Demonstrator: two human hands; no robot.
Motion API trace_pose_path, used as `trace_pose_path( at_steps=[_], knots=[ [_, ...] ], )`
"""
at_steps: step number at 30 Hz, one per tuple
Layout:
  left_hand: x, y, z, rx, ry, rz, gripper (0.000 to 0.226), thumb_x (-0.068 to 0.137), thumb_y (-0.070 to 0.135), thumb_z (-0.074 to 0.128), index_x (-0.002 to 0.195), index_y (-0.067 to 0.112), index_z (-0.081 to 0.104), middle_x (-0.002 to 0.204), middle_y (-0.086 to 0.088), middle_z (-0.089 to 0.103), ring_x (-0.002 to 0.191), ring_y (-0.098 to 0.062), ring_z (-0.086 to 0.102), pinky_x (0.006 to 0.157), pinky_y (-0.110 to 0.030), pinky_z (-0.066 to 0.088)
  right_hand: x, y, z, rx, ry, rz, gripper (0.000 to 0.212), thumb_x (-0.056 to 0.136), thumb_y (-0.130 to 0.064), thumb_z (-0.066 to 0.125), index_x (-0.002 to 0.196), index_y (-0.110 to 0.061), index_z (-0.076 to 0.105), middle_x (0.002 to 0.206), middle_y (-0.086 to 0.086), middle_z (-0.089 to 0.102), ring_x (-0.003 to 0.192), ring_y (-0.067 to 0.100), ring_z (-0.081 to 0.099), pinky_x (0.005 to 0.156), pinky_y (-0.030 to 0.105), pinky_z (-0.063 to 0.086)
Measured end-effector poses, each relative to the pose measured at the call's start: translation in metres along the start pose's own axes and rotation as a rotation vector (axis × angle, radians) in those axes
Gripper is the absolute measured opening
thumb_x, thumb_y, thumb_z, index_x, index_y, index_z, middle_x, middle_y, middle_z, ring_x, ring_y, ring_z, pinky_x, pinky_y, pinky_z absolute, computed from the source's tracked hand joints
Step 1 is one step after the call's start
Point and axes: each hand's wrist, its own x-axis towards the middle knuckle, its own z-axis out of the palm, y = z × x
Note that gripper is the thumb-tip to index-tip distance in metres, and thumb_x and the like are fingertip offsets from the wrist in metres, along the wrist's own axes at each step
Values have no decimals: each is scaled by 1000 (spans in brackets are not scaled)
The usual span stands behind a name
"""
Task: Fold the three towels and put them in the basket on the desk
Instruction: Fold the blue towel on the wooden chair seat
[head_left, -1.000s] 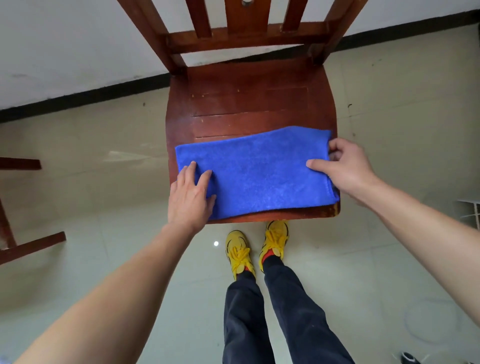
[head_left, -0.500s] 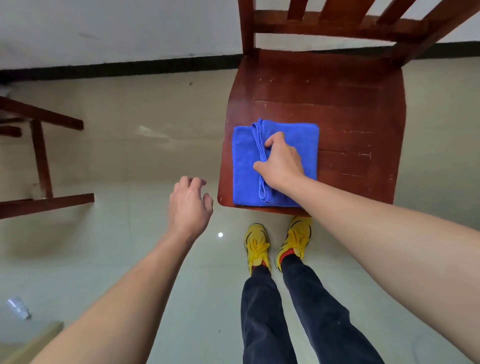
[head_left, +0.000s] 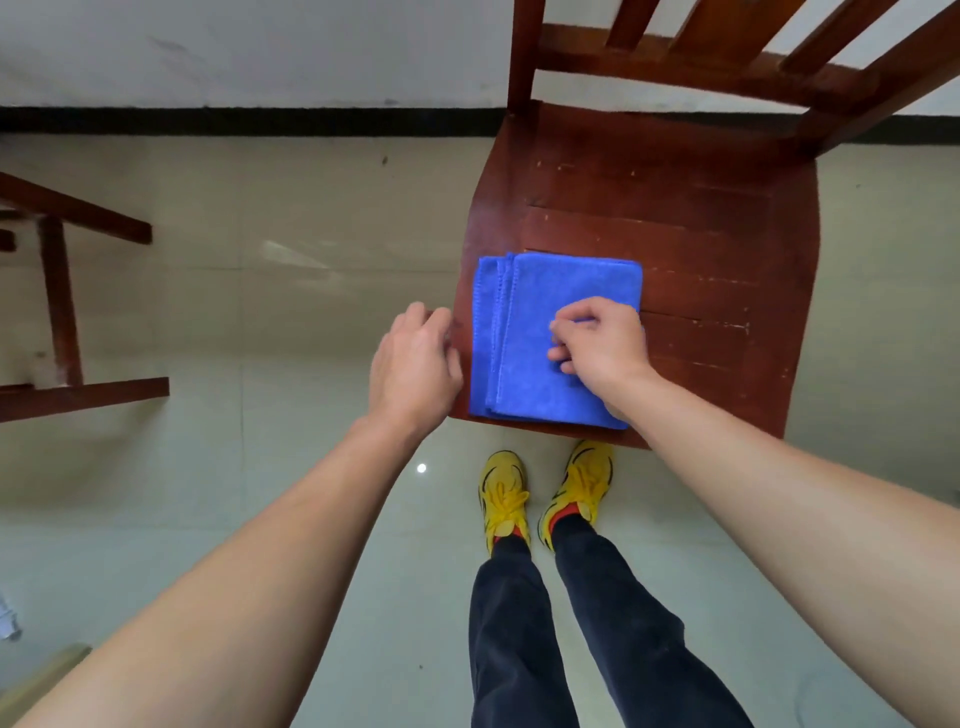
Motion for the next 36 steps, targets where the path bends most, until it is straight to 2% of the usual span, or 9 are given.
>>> trace_pose_path(
  at_steps=[6,10,14,18,23,28,30,33,36],
  knots=[
    [48,47,30,-77,-349,153,42,86,9,45,125,21,55,97,-7,63,96,-31,57,79,-40,48,-8,49,-45,97,-151,215,6,89,-16,64,90,-10,68,84,7,73,70,12,72,65,24,54],
    [61,37,41,-112,-349,56,37,82,7,49,116,20,55,62,3,48,75,-28,50,75,-40,49,1,75,-84,-4,124,215,20,79,-26,76,89,-11,69,82,7,74,67,13,69,67,30,55],
    [59,45,42,-112,-373,-9,32,84,13,54,116,18,54,66,0,54,76,-26,51,69,-32,42,-7,81,-78,-72,121,175,47,69,-52,78,101,-21,63,82,-5,73,79,14,70,78,41,57],
    [64,66,35,-95,-354,-79,22,86,16,53,106,19,61,76,-1,61,80,-24,55,75,-31,47,-9,70,-48,-343,137,112,63,62,-61,77,112,-32,51,90,-9,66,84,20,63,69,35,51],
    [68,110,27,-688,-495,-383,5,90,8,54,89,12,57,80,-14,60,59,-22,57,57,-29,49,7,73,-75,-219,116,167,33,64,-35,83,85,-25,60,90,0,70,83,24,66,73,38,54],
    [83,139,32,-951,-583,-632,31,96,21,51,121,3,55,96,-23,62,77,-30,65,73,-36,57,13,65,-131,-304,259,-97,24,71,-15,73,86,-22,55,89,1,65,79,24,59,68,34,46],
    [87,146,36,-1032,-646,-685,46,94,36,54,129,7,50,105,-24,62,84,-32,67,69,-36,60,10,63,-143,-424,318,-279,24,73,-13,68,90,-22,53,94,0,60,83,24,56,66,34,42],
    [91,147,41,-1078,-698,-739,70,81,60,61,132,14,49,116,-22,60,94,-34,68,62,-35,60,-5,63,-136,-707,331,-551,32,70,-6,67,97,-17,54,98,2,54,90,25,51,60,30,36],
    [89,146,43,-1093,-668,-743,72,72,57,72,127,14,53,122,-12,60,98,-29,68,63,-36,60,-23,79,-118,-895,312,-716,43,60,3,70,97,-14,56,97,4,55,86,28,51,56,31,35]
  ],
)
